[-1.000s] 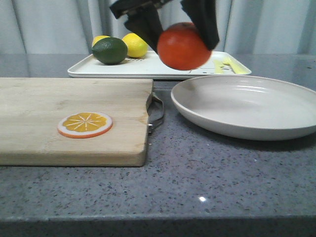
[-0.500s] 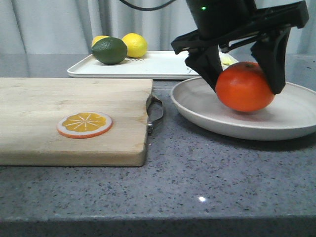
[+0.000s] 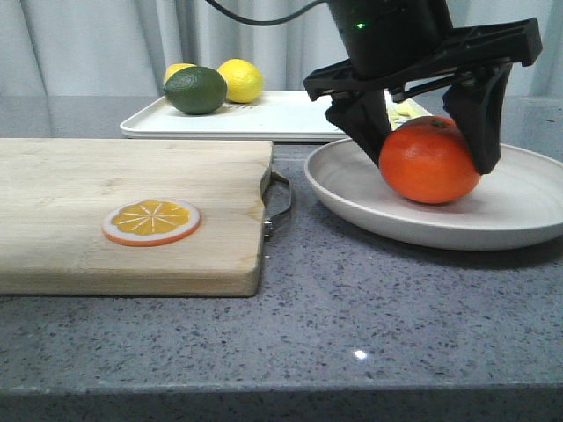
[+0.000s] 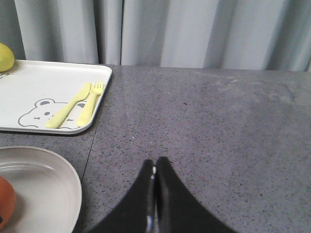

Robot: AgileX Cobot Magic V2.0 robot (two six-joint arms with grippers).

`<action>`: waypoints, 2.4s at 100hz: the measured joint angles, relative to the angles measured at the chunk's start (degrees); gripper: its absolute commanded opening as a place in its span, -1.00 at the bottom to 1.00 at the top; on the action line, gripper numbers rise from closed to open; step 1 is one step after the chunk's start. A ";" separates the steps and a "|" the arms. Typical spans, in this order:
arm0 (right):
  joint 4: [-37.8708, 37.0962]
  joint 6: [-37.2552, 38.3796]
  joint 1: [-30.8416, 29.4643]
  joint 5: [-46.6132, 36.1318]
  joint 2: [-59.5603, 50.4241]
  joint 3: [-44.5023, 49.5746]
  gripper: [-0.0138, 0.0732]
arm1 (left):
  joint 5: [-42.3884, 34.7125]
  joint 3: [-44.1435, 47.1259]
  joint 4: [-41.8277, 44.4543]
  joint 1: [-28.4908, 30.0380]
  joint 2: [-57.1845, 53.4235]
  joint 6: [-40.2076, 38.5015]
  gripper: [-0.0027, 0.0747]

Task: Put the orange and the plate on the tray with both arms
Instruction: 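Lower the orange onto the plate and open the left gripper, then raise the left gripper up and away from the plate, then move the right gripper down to the plate rim nearest it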

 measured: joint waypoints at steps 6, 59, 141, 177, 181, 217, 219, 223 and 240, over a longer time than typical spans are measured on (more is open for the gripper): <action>0.00 0.00 0.00 0.00 0.00 0.00 -0.81 | 0.00 0.00 0.00 0.00 0.00 0.00 0.60; 0.00 0.00 0.00 0.00 0.00 0.00 -0.81 | 1.12 -3.88 0.84 0.00 0.00 0.00 0.62; 0.00 0.00 0.00 0.12 0.00 0.00 -0.81 | 5.35 -5.76 5.75 0.00 -9.03 0.00 -0.98; 0.00 0.00 0.00 0.37 0.00 0.00 -0.81 | -7.60 18.22 7.83 0.00 -28.17 0.00 -0.98; 0.00 0.00 0.00 0.72 0.00 0.00 -0.81 | -9.21 21.91 7.83 0.00 -30.93 0.00 -0.98; 0.04 0.00 0.00 5.74 0.00 -0.47 -0.81 | -23.21 49.73 8.07 0.00 -56.38 0.00 -0.98; 0.04 0.00 0.00 6.03 0.00 -0.52 -0.81 | -23.58 51.06 8.07 0.00 -57.87 0.00 -0.98; 0.04 0.00 0.00 6.37 0.00 -0.67 -0.81 | -24.21 53.64 8.07 0.00 -60.91 0.00 -0.98; 0.04 0.00 0.00 7.59 0.00 -0.76 -0.81 | -27.12 62.75 8.07 0.00 -72.53 0.00 -0.98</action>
